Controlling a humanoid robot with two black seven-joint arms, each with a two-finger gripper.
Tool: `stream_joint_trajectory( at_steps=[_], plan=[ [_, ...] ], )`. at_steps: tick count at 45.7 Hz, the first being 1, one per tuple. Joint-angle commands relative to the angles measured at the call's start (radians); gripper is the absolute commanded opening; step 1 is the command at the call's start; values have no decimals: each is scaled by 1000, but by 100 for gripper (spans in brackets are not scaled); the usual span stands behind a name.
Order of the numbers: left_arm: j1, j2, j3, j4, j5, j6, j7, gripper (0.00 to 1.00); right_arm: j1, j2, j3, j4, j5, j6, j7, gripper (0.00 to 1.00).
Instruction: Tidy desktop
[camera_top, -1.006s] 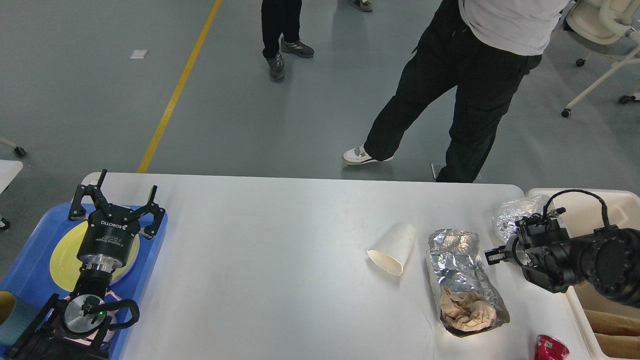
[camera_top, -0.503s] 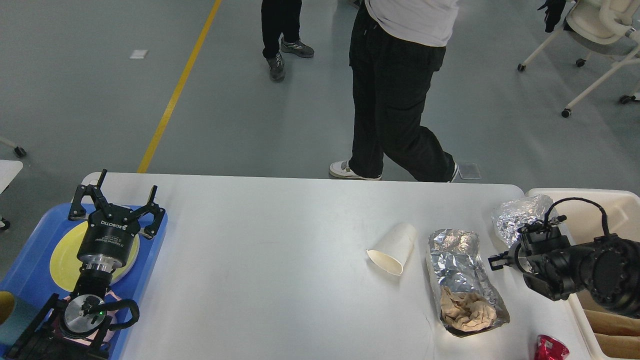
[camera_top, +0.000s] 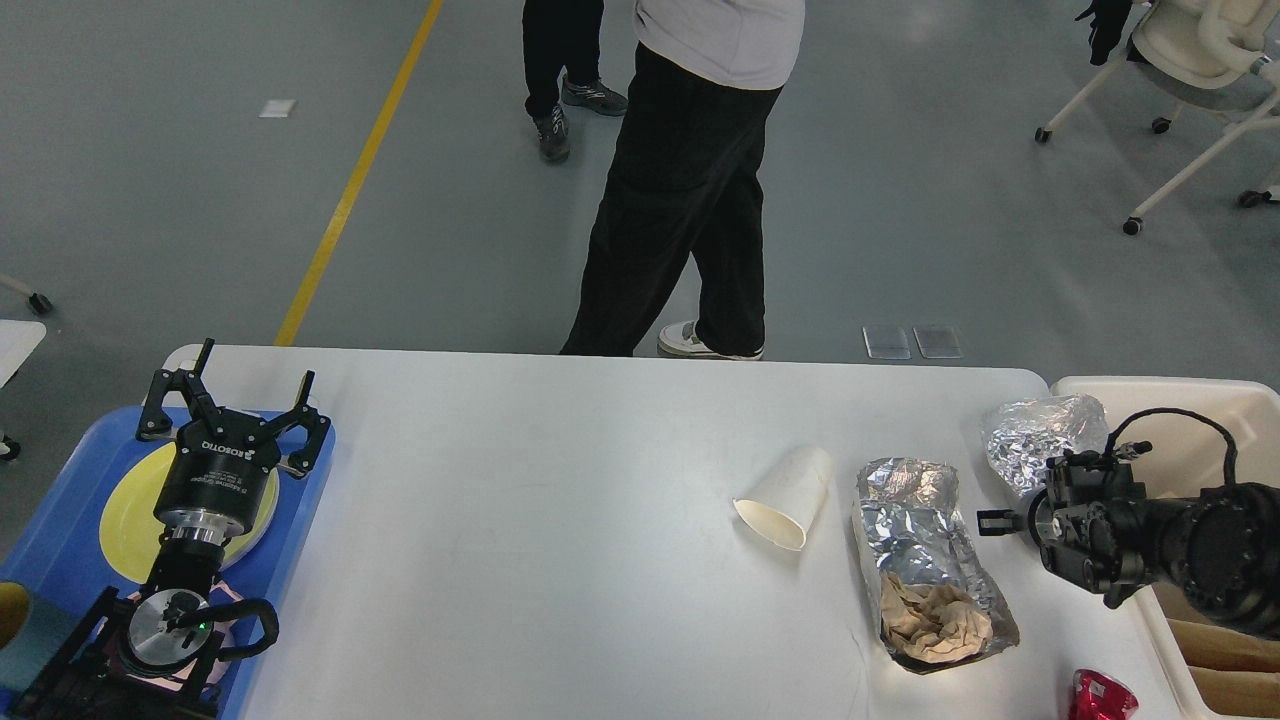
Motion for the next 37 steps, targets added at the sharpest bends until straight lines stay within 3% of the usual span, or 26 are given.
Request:
stream_joint_trajectory(
  at_steps=[1, 11, 18, 31, 37],
  plan=[
    [0, 0, 0, 0, 0, 0, 1, 96, 2, -3, 0, 6, 34, 0, 0, 0],
    [0, 0, 0, 0, 0, 0, 1, 96, 67, -27, -1, 58, 40, 15, -3, 0],
    [0, 0, 0, 0, 0, 0, 1, 96, 255, -121, -26, 253, 40, 56, -38, 0],
    [0, 0, 0, 0, 0, 0, 1, 96, 769, -233, -108, 618, 104, 409, -49, 0],
    [0, 0, 0, -2, 0, 0, 1, 96, 1013, -217, -254, 800, 201, 455, -49, 0]
  ],
)
